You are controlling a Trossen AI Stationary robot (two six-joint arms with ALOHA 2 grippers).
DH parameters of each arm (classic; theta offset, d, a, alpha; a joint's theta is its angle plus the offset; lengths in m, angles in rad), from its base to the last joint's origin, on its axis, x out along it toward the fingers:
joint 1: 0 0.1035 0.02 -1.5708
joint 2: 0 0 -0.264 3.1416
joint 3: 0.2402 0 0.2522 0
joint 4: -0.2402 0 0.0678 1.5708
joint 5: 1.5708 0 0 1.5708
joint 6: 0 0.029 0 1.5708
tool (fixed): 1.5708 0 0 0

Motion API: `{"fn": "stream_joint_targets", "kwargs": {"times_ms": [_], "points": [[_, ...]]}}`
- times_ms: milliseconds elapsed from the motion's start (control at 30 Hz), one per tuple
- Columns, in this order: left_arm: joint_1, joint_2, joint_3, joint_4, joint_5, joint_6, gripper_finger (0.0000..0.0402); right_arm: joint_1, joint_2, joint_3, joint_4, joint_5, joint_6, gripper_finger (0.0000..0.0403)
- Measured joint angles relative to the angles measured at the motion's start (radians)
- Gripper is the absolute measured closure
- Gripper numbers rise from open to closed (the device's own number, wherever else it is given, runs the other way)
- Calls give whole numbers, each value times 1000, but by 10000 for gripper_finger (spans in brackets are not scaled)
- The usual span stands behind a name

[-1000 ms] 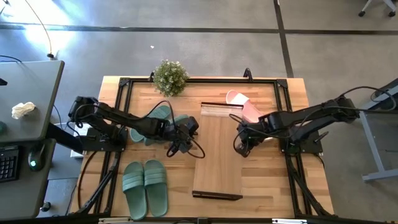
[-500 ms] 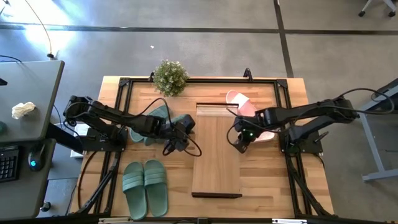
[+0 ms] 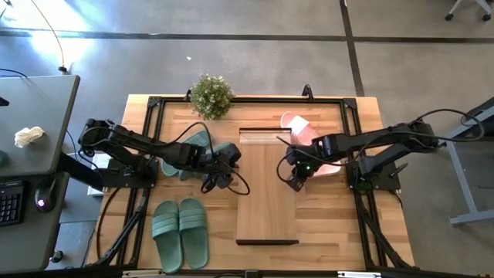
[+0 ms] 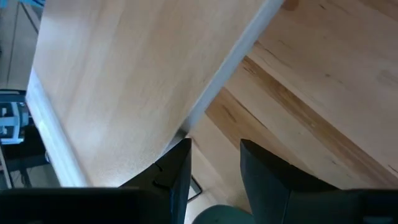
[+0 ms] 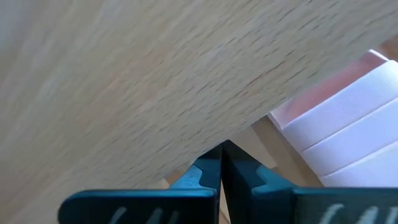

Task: Pick and place slides into the shelf
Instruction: Adjust the shelf

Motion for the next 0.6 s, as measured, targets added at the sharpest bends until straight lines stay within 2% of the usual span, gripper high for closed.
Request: {"fn": "stream_joint_targets", "kwargs": {"times_ms": [600], "points": [[1, 0, 0, 11, -8, 0, 280, 1, 0, 9, 15, -42, 26, 403]]}}
